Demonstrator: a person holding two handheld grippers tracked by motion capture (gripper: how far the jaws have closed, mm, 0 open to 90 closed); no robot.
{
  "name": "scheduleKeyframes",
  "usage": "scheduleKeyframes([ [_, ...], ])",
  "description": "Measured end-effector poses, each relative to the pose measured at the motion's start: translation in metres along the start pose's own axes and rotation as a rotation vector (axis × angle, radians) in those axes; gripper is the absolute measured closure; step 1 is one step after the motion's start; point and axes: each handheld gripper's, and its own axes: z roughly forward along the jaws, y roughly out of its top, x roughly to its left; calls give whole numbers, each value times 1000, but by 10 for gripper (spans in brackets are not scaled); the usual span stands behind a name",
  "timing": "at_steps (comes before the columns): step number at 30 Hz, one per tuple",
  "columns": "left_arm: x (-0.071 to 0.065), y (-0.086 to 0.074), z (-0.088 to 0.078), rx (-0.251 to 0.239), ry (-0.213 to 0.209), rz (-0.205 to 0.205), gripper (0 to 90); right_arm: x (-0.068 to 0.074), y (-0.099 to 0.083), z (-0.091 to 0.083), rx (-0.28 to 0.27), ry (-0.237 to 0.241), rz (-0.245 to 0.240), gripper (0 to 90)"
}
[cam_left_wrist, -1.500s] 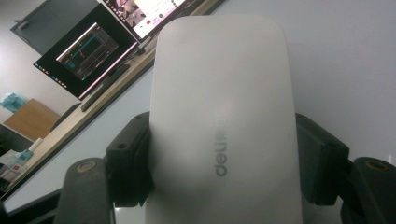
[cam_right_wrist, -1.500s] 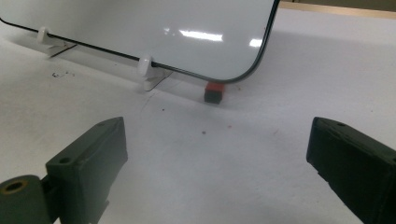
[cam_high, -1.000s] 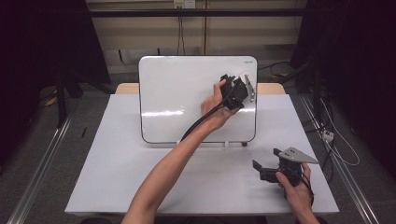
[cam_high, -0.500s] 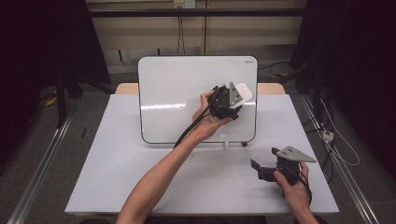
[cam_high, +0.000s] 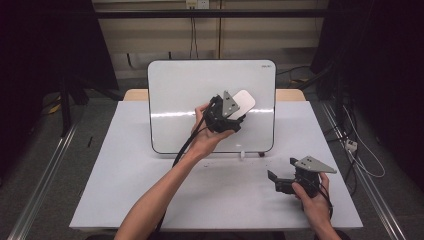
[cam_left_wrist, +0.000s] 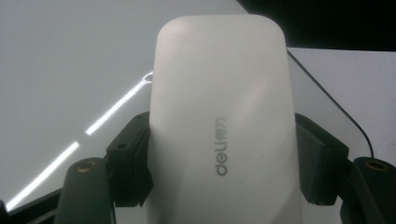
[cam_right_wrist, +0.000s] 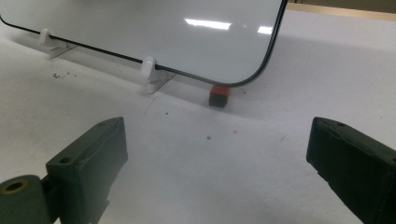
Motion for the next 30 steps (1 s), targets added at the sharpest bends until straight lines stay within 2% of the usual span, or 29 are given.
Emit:
scheduleKeyframes([
  [5,9,-4,-17,-4,37,-24,311,-1,-1,-3,-4,-1,5,54],
  [8,14,-6,-26,-5,39,-48,311,0,-1,-4,-4,0,5,54],
  [14,25,-20,-45,3,69,-76,311,1,1,1,3,-5,7,54],
  [19,32,-29,-58,25,92,-79,311,2,0,1,6,-10,3,54],
  [26,34,-40,-75,40,129,-79,311,-3,-2,-2,3,-7,9,55],
  [30,35,-47,-84,49,137,-97,311,-4,-2,-2,-3,-9,9,52],
])
